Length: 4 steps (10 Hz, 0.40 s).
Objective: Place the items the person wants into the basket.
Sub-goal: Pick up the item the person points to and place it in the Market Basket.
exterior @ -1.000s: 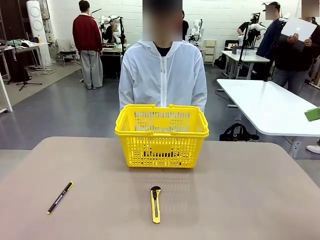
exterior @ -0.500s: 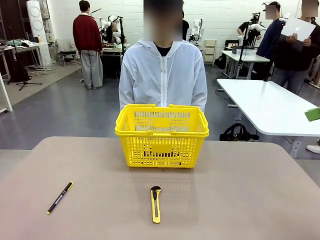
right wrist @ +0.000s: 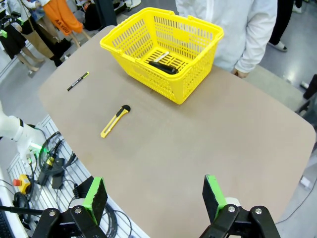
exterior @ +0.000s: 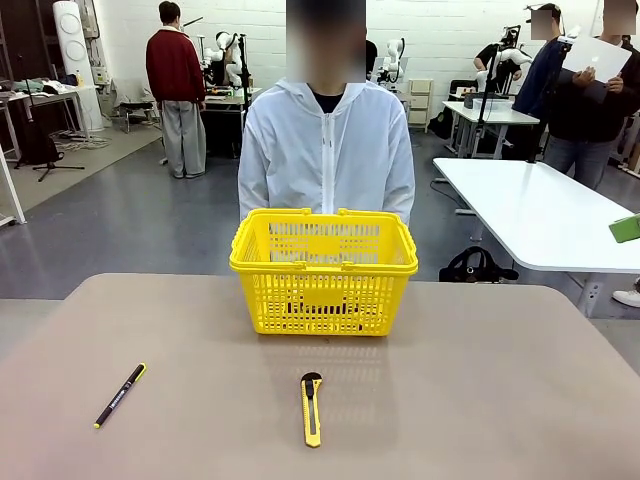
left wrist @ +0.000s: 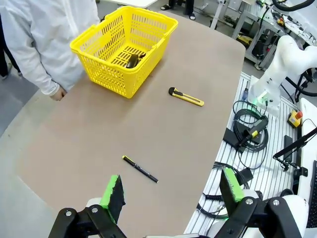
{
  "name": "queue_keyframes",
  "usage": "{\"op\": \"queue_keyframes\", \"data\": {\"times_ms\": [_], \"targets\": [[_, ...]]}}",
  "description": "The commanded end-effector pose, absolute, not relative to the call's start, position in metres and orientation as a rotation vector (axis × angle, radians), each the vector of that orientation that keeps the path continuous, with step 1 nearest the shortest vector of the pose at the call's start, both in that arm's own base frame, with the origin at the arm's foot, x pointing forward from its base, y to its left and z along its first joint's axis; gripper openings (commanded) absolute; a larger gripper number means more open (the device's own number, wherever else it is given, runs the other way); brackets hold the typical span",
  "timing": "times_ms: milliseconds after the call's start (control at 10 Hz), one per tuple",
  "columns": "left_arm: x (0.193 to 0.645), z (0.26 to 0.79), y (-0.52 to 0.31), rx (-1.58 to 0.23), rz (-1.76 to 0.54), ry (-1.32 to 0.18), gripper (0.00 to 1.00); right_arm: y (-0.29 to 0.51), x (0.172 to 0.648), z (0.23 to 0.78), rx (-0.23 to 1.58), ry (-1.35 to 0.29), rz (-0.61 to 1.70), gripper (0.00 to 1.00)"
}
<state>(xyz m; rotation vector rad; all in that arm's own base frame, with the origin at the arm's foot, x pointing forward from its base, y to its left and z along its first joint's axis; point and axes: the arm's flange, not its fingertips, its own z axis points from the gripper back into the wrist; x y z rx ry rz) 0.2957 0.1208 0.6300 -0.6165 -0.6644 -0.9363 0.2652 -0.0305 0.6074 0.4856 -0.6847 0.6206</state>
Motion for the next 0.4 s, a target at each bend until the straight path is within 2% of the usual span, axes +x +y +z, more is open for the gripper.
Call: {"op": "queue_keyframes", "data": {"times_ms": [0,300], "targets": [[0.2959,0.6313,0.1204,-0.63,-0.96,-0.691,1.0,-0.0305,0.2665,0.6053,0.486,-0.684,0.629,1.0],[0.2959,0.6313,0.1204,-0.63,-0.96,-0.691,1.0,-0.0305,0.2665,0.6053,0.486,-0.684,0.629,1.0]]}}
